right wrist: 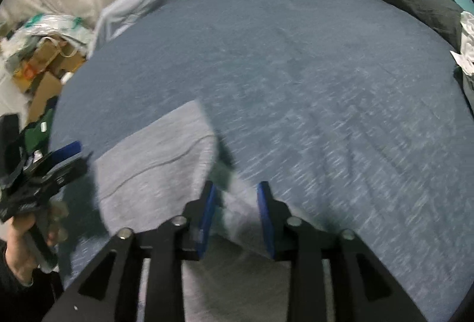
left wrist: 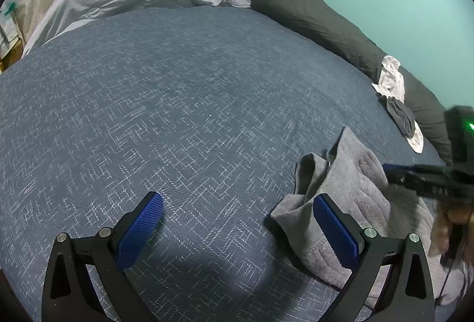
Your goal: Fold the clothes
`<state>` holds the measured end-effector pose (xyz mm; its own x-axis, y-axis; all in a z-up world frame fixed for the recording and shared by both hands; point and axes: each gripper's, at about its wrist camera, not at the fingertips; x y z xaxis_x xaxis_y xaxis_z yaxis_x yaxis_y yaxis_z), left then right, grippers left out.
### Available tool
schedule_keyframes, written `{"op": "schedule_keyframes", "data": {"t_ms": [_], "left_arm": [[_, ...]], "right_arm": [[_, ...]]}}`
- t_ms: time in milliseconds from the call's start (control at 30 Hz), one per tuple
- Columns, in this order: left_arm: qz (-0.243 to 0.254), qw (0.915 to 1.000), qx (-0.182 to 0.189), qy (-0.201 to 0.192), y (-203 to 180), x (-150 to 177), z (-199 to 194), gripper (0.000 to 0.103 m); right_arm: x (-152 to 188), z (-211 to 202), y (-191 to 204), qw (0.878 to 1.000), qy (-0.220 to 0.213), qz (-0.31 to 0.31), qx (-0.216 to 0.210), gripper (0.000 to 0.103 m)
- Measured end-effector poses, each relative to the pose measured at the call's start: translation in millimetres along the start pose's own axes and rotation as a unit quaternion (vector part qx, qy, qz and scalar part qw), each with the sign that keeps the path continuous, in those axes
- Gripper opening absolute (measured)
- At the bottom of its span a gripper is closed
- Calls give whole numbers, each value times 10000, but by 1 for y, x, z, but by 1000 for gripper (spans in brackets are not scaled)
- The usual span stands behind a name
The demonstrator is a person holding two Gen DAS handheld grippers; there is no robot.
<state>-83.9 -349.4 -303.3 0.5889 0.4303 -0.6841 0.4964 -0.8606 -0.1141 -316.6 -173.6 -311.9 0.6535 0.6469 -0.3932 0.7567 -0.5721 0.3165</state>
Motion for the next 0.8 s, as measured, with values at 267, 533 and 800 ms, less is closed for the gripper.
{"op": "schedule_keyframes", "data": {"t_ms": [267,533,800], "left_arm": [[-25,10000,3,7,3,0,0,103],[-26,10000,8,5,4,1,-1,103],[-17,10000,-4,2,3,1,0,103]], "right_arm": [[-11,28,-9,9966,742,-365,-11,51],[2,25,1,9914,846,-978,-177,9],[-17,-24,-10,9965,-336,-767,14,6]]}}
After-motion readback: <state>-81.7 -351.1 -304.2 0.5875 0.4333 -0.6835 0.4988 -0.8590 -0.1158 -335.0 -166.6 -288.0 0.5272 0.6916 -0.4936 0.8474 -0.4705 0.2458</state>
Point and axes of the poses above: each gripper's, at about its wrist camera, not at the fingertips, and z roughly the way its jaws point, y to its left, x to its underside, and after that the axes turned 14 degrees about z, right-handed
